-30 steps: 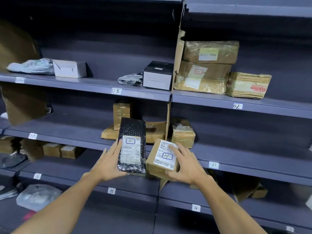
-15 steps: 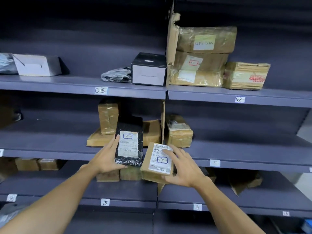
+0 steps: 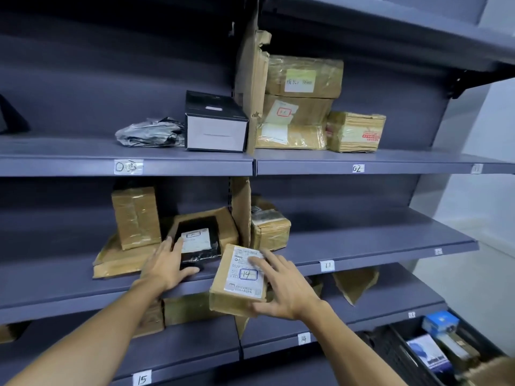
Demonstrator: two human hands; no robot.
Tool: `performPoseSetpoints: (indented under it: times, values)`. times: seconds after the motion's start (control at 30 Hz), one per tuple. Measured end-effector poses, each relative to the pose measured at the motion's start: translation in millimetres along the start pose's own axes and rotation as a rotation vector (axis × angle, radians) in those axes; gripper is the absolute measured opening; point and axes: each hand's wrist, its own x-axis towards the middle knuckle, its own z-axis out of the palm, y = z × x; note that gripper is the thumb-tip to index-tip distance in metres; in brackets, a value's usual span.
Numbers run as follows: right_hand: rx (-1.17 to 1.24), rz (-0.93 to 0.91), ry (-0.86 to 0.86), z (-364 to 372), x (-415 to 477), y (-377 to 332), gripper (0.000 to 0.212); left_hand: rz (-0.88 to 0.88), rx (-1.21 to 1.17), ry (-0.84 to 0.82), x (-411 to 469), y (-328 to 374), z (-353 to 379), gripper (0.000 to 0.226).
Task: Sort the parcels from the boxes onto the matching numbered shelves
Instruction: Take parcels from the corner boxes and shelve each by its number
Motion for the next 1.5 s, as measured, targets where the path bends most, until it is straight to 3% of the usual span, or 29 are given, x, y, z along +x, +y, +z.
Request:
performPoseSetpoints:
  times: [0.13,0.27,0.33,0.83,1.33,1.5]
  values:
    - [-0.015,0.009,0.013,3.6,8.2,-12.0,0.094,0.070,0.020,-0.053,-3.1,-1.3,0.0,0.112]
    - [-0.026,0.009,0.027,8.4,18.4,-22.6,0.094,0.102,-0.060,-0.030,-7.0,-9.0,-4.6,0.087]
    - [-0.031,0.012,0.024,10.5,24.2,-27.4,0.093,0.116,-0.030,-0.022,-3.1,-14.8,-4.9,0.085]
    - [0.026,0.066,-0.049,22.2,42.8,-28.7,0.099,0.177,0.052,0.167,17.8,-32.9,6.2,0.109]
    - [0.014,0.090,-0.130,7.3,31.6,-39.6,0.096,0.187,0.148,0.109,-2.0,-32.8,0.3,0.139]
    - [0.037,0.111,-0.140,-1.1,18.6,-45.4,0.093,0.193,0.150,0.126,-13.5,-30.4,-2.5,0.129]
